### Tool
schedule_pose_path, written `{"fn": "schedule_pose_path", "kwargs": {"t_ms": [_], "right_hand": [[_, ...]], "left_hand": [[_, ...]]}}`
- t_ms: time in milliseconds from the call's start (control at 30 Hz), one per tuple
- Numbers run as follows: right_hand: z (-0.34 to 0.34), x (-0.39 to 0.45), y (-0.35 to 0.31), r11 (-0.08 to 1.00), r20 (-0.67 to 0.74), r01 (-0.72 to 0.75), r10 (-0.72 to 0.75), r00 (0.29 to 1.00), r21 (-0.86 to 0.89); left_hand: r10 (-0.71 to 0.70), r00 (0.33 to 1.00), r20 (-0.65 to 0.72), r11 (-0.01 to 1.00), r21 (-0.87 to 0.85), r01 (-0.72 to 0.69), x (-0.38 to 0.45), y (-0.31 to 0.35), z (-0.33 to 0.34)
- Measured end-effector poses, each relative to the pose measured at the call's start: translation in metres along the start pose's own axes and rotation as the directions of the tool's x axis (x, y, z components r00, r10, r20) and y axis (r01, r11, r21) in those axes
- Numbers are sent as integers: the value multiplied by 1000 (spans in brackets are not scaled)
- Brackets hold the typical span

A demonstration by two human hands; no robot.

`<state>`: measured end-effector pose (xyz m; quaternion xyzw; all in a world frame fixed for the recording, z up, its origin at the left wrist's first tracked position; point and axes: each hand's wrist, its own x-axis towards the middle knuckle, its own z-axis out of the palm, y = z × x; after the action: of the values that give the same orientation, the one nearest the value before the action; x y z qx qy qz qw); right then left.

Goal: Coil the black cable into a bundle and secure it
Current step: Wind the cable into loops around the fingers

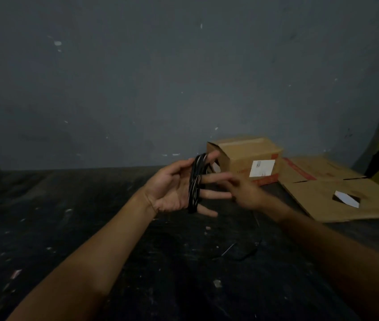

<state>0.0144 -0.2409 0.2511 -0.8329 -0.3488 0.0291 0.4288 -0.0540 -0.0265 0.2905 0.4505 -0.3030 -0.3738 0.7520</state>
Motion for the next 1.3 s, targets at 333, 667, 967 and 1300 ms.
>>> {"fn": "schedule_pose_path", "kwargs": {"t_ms": [333,667,967,1300], "right_hand": [[89,-35,-11,990,152,-62,42,987,127],[79,-53,-67,998,271,-21,5,963,54],[26,-41,-103,973,292,79,-13,956,-216],[-51,-11,-137,943,49,-5,23,999,-332]], "left_hand": [[89,990,-107,996,3,-89,6,7,-2],[170,926,-337,985,17,-174,-3,7,-26],[99,920,-380,995,31,-95,-2,-4,-30],[-30,945,-326,998,43,47,-7,-6,-29]]}}
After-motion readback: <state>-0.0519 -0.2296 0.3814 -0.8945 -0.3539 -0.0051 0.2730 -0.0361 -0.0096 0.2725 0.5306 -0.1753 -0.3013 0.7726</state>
